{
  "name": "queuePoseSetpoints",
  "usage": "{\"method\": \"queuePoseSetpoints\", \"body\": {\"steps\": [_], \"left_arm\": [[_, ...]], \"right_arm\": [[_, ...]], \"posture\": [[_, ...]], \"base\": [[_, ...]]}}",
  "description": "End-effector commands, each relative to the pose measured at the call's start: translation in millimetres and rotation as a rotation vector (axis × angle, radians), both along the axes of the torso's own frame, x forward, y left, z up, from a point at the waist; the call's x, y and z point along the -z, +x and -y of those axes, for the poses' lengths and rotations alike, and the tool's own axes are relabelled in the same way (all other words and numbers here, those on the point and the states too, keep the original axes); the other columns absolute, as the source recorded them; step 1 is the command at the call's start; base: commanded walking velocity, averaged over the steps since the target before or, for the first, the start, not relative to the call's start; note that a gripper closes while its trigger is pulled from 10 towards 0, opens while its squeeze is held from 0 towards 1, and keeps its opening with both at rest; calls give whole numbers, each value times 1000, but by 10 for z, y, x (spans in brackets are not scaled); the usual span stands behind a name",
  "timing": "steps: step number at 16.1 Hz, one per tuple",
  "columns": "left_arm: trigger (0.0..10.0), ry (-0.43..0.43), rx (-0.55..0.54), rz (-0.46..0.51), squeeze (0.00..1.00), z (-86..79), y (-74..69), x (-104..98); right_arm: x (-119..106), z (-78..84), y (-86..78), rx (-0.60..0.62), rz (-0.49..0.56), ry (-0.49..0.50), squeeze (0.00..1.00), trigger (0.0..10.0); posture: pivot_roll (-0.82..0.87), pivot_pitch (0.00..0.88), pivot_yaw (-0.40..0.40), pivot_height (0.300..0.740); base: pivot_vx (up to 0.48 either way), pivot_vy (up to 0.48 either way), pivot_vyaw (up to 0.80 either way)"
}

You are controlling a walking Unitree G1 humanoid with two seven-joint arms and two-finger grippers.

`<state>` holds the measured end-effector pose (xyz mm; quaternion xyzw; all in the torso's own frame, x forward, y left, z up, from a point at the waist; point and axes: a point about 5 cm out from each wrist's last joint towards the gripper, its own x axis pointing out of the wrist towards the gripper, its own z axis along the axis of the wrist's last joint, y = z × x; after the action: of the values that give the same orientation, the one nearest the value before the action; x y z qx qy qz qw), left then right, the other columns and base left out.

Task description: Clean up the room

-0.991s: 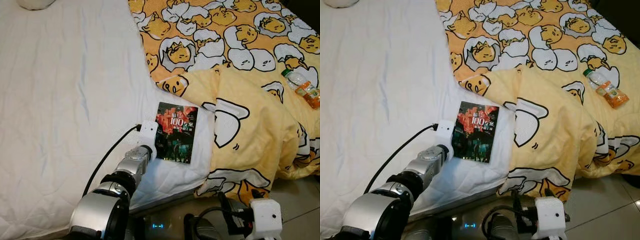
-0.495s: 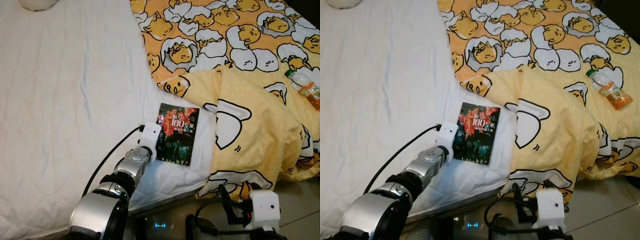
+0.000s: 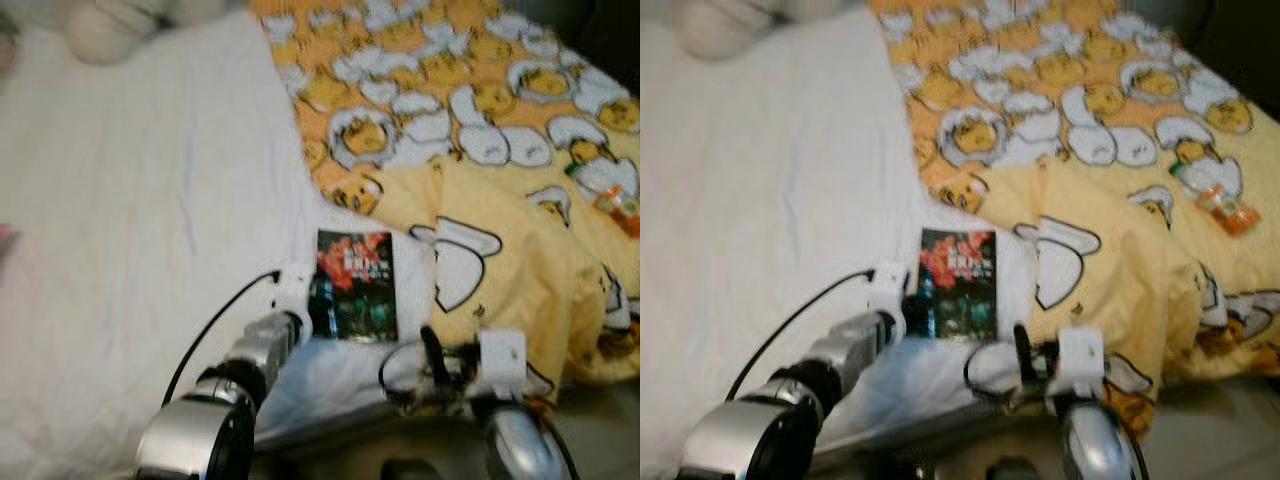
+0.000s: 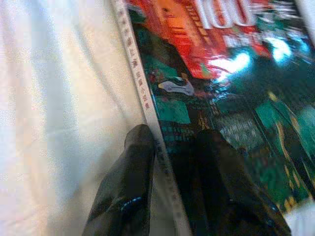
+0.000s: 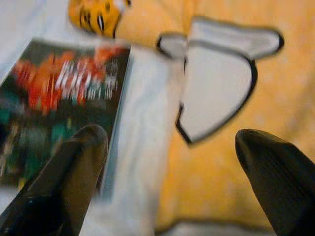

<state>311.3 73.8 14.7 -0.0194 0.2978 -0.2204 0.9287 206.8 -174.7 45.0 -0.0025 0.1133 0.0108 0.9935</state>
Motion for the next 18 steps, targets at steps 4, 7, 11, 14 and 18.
{"method": "queuePoseSetpoints", "body": {"steps": [4,7,11,14,18], "left_arm": [[0,-201,-9,207,0,-204,215,-354],[0,-268,-102,461,0,-373,345,-776],[0,-225,-194,532,0,-497,305,-816],[0,-173,-201,618,0,-524,270,-925],[0,-154,-180,642,0,-480,337,-1010]], "right_arm": [[-64,171,389,94,86,43,0,10000],[-260,202,605,103,161,69,0,10000],[-283,209,703,75,188,39,0,10000],[-339,241,712,89,224,31,0,10000],[-327,249,683,104,236,29,0,10000]], "posture": [[-43,0,99,740],[-21,0,66,740],[-5,0,53,740],[-13,0,52,740],[-32,0,61,740]], "base": [[0,0,0],[0,0,0],[0,0,0],[0,0,419],[0,480,586]]}}
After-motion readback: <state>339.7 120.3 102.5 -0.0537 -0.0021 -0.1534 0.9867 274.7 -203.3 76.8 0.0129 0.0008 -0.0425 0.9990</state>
